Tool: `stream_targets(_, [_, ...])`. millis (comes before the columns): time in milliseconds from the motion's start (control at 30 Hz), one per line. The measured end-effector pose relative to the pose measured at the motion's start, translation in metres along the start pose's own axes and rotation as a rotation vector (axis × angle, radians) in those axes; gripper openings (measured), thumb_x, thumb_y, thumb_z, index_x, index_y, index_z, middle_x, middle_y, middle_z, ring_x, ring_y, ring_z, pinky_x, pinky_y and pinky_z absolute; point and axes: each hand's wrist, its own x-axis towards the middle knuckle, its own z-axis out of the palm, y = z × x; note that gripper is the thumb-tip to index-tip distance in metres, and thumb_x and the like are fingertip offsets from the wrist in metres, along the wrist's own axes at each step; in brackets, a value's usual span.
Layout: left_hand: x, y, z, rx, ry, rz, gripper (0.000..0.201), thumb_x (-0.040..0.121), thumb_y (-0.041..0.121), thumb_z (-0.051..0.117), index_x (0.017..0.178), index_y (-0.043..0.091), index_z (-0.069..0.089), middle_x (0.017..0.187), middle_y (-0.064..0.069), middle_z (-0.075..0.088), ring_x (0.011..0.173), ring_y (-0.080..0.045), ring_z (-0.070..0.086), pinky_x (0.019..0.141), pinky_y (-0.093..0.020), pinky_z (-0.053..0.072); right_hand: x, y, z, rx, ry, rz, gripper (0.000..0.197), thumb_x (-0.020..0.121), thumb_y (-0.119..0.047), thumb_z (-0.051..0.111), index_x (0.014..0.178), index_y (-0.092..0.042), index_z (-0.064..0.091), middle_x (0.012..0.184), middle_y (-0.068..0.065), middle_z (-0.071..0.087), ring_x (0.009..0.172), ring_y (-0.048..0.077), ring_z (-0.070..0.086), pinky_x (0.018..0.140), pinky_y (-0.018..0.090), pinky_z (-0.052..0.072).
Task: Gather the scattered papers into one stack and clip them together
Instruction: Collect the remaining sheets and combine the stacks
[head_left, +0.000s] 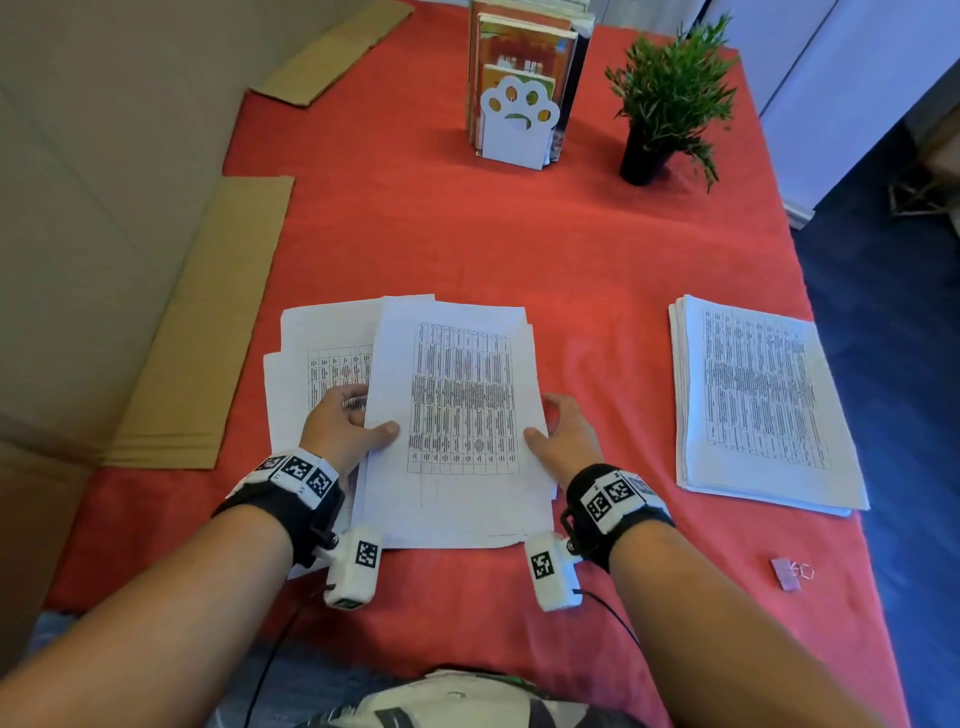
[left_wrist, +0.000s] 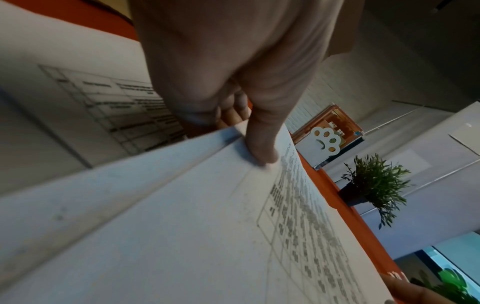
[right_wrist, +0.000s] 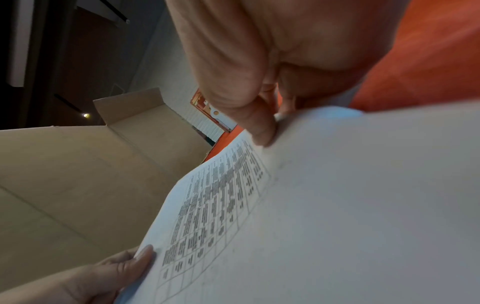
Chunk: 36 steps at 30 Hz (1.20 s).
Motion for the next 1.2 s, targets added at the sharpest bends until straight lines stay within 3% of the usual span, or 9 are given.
stream_targets(133, [0.001, 0.002, 0.004, 0.139, 0.064, 0.09, 0.015, 0.088, 0.029, 0.061, 0.092, 0.014, 0.061, 0.093, -0.007, 0.067, 0.091, -0.031, 0.064, 0.088, -0.043, 0.052, 0.008, 0.002, 0.001, -0.101, 0.045, 0.044, 0.029, 0.089, -0.013, 0.055, 0.117, -0.007, 0.056, 0.108, 0.008, 0.063, 0.097, 0.023, 0.058, 0.077, 0.024, 0.039])
stream_targets(400, [0.007, -0.002, -0.007, 0.33, 0.284, 0.103, 0.018, 0.087, 0.005, 0.045, 0.07, 0.002, 0.046, 0.068, -0.015, 0.044, 0.069, -0.025, 0.04, 0.057, -0.032, 0.026, 0.008, -0.001, -0.001, -0.066, 0.084, 0.069, 0.025, 0.095, -0.023, 0.049, 0.076, -0.008, 0.054, 0.063, -0.001, 0.047, 0.062, 0.018, 0.045, 0.055, 0.026, 0.038])
stream_targets(500, [0.01, -0.001, -0.01, 0.373, 0.329, 0.019, 0.018, 0.086, 0.006, 0.041, 0.081, -0.002, 0.056, 0.088, -0.024, 0.055, 0.088, -0.04, 0.051, 0.07, -0.04, 0.04, 0.006, -0.011, 0.01, 0.012, 0.053, 0.015, 0.026, 0.091, -0.01, 0.044, 0.065, -0.007, 0.046, 0.064, 0.006, 0.042, 0.055, 0.016, 0.036, 0.045, 0.023, 0.029])
stream_targets(567, [0.009, -0.003, -0.013, 0.367, 0.41, -0.038, 0.032, 0.085, 0.003, 0.044, 0.11, -0.001, 0.062, 0.13, -0.025, 0.049, 0.12, -0.046, 0.043, 0.099, -0.046, 0.038, 0.004, -0.019, 0.018, 0.058, 0.002, -0.005, 0.018, 0.088, -0.005, 0.039, 0.079, 0.001, 0.052, 0.081, 0.012, 0.048, 0.061, 0.018, 0.043, 0.049, 0.022, 0.035])
stream_targets(600, [0.007, -0.003, -0.015, 0.346, 0.425, -0.085, 0.04, 0.086, 0.003, 0.044, 0.124, 0.003, 0.057, 0.143, -0.022, 0.038, 0.129, -0.045, 0.035, 0.107, -0.046, 0.032, 0.002, -0.023, 0.022, 0.06, -0.027, -0.013, 0.024, 0.089, -0.006, 0.037, 0.1, -0.001, 0.058, 0.099, 0.014, 0.051, 0.075, 0.021, 0.052, 0.061, 0.023, 0.045])
stream_targets(667, [0.004, -0.003, -0.017, 0.325, 0.404, -0.195, 0.051, 0.088, 0.005, 0.042, 0.14, 0.006, 0.039, 0.152, -0.018, 0.026, 0.136, -0.041, 0.027, 0.112, -0.047, 0.026, -0.004, -0.029, 0.026, 0.001, -0.082, 0.011, 0.049, 0.093, -0.008, 0.036, 0.142, -0.01, 0.036, 0.135, 0.014, 0.039, 0.116, 0.027, 0.05, 0.097, 0.032, 0.045])
stream_targets(767, [0.003, -0.006, -0.017, 0.358, 0.393, -0.257, 0.047, 0.092, 0.014, 0.041, 0.137, 0.001, 0.036, 0.145, -0.023, 0.031, 0.131, -0.044, 0.032, 0.106, -0.05, 0.031, -0.014, -0.036, 0.034, -0.069, -0.153, -0.012, 0.059, 0.094, -0.004, 0.035, 0.15, -0.011, 0.017, 0.149, 0.016, 0.028, 0.135, 0.03, 0.034, 0.109, 0.031, 0.029])
stream_targets(1033, [-0.013, -0.005, -0.002, 0.229, 0.299, -0.053, 0.043, 0.094, 0.017, 0.046, 0.135, 0.006, 0.043, 0.138, -0.023, 0.035, 0.115, -0.041, 0.05, 0.099, -0.037, 0.039, -0.024, -0.031, 0.044, -0.058, -0.243, -0.072, 0.066, 0.091, 0.0, 0.039, 0.151, -0.01, 0.013, 0.154, 0.009, 0.027, 0.142, 0.023, 0.028, 0.111, 0.022, 0.021])
stream_targets(1200, [-0.021, -0.001, -0.006, 0.115, 0.108, 0.077, 0.065, 0.082, -0.007, 0.056, 0.14, 0.012, 0.032, 0.124, -0.016, 0.059, 0.113, -0.033, 0.059, 0.09, -0.034, 0.045, -0.026, -0.016, 0.029, 0.106, -0.185, 0.009, 0.05, 0.082, 0.006, 0.041, 0.127, -0.015, 0.049, 0.103, -0.001, 0.058, 0.107, 0.023, 0.059, 0.076, 0.023, 0.045])
